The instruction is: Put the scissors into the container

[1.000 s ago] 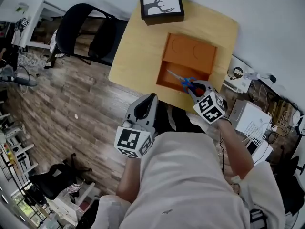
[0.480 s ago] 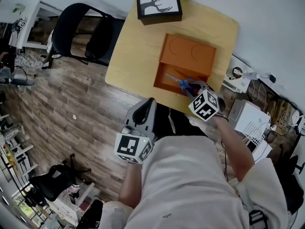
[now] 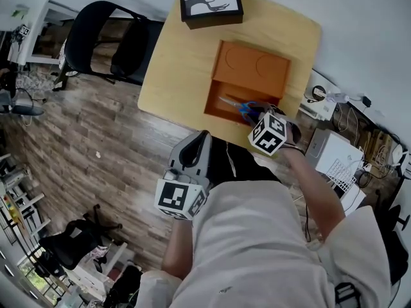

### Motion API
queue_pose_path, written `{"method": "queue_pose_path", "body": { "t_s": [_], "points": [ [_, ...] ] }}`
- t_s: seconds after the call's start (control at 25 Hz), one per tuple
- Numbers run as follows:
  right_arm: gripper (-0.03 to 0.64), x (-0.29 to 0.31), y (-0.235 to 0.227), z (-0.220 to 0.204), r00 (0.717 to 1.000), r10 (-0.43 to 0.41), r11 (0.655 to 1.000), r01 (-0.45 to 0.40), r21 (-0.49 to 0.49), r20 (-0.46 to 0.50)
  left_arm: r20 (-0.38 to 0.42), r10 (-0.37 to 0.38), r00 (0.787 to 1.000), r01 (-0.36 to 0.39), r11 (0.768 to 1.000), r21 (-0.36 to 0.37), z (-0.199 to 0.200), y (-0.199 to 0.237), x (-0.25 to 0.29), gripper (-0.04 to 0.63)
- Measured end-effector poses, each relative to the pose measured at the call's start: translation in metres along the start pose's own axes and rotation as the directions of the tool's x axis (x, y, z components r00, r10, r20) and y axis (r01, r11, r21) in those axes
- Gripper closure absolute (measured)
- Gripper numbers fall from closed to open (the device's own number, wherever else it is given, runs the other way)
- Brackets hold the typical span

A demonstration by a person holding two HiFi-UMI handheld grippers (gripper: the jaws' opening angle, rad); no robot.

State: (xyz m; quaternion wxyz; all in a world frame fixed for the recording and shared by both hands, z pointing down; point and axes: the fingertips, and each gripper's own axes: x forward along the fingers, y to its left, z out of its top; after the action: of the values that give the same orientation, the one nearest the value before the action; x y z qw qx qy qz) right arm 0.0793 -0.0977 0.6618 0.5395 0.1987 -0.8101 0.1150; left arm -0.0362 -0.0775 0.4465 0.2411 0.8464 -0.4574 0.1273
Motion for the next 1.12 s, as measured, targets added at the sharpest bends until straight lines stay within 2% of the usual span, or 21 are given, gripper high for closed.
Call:
{"method": "queue_pose_path", "body": {
  "t_s": [0.6,1.12],
  "points": [
    [0.535,0.015,0.003,-0.012,0.993,-0.019,0.995,0.007,-0.102,-0.117,-0.002,0.004,1.0,-0.004,1.0,0.004,-0.006,-0.004,-0.004,0.588],
    [0.531,0.016,0.005,-0.014,0.989,-0.063,0.987,0.042,-0.154,-0.133,0.001,0.01,1.0,-0.01,1.0,0.004,-0.007,-0.005,-0.008,0.588]
  ]
}}
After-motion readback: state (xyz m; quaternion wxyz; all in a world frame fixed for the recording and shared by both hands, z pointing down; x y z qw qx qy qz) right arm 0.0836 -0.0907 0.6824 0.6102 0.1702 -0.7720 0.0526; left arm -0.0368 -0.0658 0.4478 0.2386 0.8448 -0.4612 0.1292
